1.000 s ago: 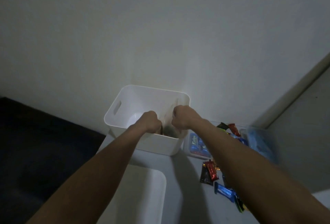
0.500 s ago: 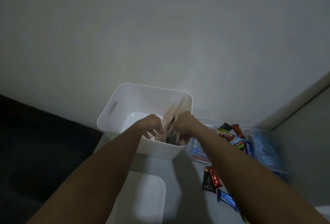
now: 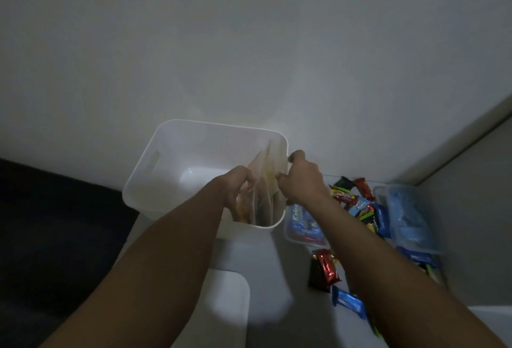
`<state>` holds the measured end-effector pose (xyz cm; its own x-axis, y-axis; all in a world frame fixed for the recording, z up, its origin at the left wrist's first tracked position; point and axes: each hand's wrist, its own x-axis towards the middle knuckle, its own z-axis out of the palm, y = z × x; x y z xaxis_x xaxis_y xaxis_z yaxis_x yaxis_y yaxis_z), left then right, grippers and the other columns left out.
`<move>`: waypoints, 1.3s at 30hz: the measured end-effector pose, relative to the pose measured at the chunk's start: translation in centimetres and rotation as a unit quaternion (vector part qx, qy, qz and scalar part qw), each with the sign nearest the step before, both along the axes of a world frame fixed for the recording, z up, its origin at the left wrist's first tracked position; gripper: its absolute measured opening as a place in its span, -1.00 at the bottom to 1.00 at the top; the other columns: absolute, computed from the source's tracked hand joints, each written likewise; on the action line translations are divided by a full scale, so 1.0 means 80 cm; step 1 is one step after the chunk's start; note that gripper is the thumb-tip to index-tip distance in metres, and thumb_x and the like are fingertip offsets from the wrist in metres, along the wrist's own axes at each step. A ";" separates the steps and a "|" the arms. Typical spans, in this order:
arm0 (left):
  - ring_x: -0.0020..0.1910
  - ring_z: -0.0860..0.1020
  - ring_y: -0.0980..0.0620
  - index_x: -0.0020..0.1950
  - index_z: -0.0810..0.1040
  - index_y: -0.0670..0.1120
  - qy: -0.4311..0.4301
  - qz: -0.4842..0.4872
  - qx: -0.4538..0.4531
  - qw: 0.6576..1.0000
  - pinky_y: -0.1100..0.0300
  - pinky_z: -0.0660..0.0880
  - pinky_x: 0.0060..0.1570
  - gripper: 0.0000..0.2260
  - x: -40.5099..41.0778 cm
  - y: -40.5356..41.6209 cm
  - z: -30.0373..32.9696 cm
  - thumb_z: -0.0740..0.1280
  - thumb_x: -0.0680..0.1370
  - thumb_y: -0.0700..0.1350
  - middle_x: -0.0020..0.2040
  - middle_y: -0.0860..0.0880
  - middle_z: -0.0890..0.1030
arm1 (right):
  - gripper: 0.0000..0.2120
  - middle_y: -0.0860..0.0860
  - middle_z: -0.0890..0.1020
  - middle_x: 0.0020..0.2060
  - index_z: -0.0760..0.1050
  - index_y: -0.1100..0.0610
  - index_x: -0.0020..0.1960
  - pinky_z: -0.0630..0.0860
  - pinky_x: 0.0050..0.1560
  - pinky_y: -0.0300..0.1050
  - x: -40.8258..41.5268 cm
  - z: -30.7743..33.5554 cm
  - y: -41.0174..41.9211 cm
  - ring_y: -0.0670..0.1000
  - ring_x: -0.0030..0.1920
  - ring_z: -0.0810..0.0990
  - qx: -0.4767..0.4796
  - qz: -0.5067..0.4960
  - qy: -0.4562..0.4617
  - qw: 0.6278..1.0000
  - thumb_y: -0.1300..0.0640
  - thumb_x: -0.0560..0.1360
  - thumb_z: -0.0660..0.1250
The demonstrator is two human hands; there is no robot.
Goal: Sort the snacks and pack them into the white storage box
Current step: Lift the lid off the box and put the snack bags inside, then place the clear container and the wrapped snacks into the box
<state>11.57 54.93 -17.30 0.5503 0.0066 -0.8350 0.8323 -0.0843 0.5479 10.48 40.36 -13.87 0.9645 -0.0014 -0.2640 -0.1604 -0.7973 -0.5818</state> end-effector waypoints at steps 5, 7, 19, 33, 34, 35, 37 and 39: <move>-0.11 0.46 -0.19 -0.02 0.45 -0.21 0.005 -0.036 -0.009 0.999 0.00 0.43 -0.19 -0.82 0.000 -0.011 0.005 0.09 0.51 -0.19 -0.02 -0.18 0.48 | -0.55 0.19 0.57 0.02 0.28 0.08 0.31 0.67 -0.22 0.07 0.001 -0.015 -0.010 0.22 -0.14 0.65 0.082 -0.009 0.015 0.997 0.20 0.50 0.38; -0.16 0.46 -0.18 -0.07 0.45 -0.21 0.013 -0.053 -0.011 0.998 0.03 0.41 -0.20 -0.81 -0.002 -0.015 0.007 0.07 0.54 -0.18 -0.07 -0.18 0.48 | -0.53 0.20 0.58 0.02 0.27 0.07 0.31 0.67 -0.24 0.09 0.002 -0.017 -0.013 0.20 -0.17 0.66 0.104 -0.002 0.024 0.994 0.20 0.50 0.40; 0.34 0.43 -0.19 0.33 0.45 -0.26 -0.320 0.000 0.278 0.906 0.11 0.34 0.29 -0.61 0.008 -0.061 0.029 0.19 0.53 -0.17 0.37 -0.22 0.46 | -0.78 0.20 0.65 -0.20 0.49 0.21 0.05 0.66 -0.30 0.06 -0.016 -0.038 -0.161 0.09 -0.34 0.64 0.135 -0.077 0.069 0.985 0.08 0.52 0.38; 0.04 0.58 -0.07 0.15 0.60 -0.14 -0.411 -0.271 0.247 0.835 0.05 0.53 0.12 -0.74 -0.061 -0.269 0.004 0.31 0.48 -0.22 0.09 -0.12 0.64 | -0.62 0.25 0.60 0.19 0.53 0.29 0.25 0.51 0.20 0.02 -0.066 -0.087 -0.335 0.23 0.20 0.57 -0.048 -0.156 0.081 0.983 0.16 0.47 0.34; 0.03 0.57 -0.04 0.14 0.60 -0.13 -0.390 -0.292 0.242 0.839 0.02 0.52 0.14 -0.74 -0.063 -0.281 -0.007 0.31 0.47 -0.22 0.08 -0.12 0.63 | -0.58 0.25 0.60 0.17 0.54 0.26 0.24 0.52 0.19 0.05 -0.067 -0.096 -0.344 0.24 0.18 0.57 -0.053 -0.158 0.083 0.983 0.09 0.45 0.36; 0.02 0.56 -0.02 0.14 0.60 -0.14 -0.370 -0.309 0.236 0.844 0.01 0.50 0.17 -0.75 -0.065 -0.294 -0.015 0.31 0.47 -0.22 0.08 -0.11 0.63 | -0.54 0.25 0.61 0.16 0.53 0.23 0.25 0.53 0.19 0.06 -0.068 -0.107 -0.354 0.24 0.17 0.58 -0.061 -0.161 0.084 0.981 0.02 0.42 0.37; -0.01 0.57 -0.06 0.10 0.60 -0.22 -0.339 -0.328 0.217 0.855 0.00 0.51 0.12 -0.79 -0.066 -0.319 -0.033 0.30 0.49 -0.26 0.04 -0.15 0.63 | -0.50 0.23 0.57 0.20 0.50 0.19 0.27 0.50 0.23 0.04 -0.072 -0.120 -0.368 0.22 0.22 0.53 -0.092 -0.159 0.090 0.979 0.00 0.39 0.39; -0.04 0.58 -0.13 0.01 0.59 -0.26 -0.324 -0.334 0.197 0.863 0.01 0.56 0.02 -0.84 -0.065 -0.344 -0.047 0.27 0.49 -0.29 -0.02 -0.19 0.62 | -0.51 0.23 0.47 0.28 0.44 0.22 0.31 0.45 0.24 0.01 -0.078 -0.128 -0.375 0.22 0.28 0.46 -0.108 -0.163 0.104 0.975 0.05 0.44 0.37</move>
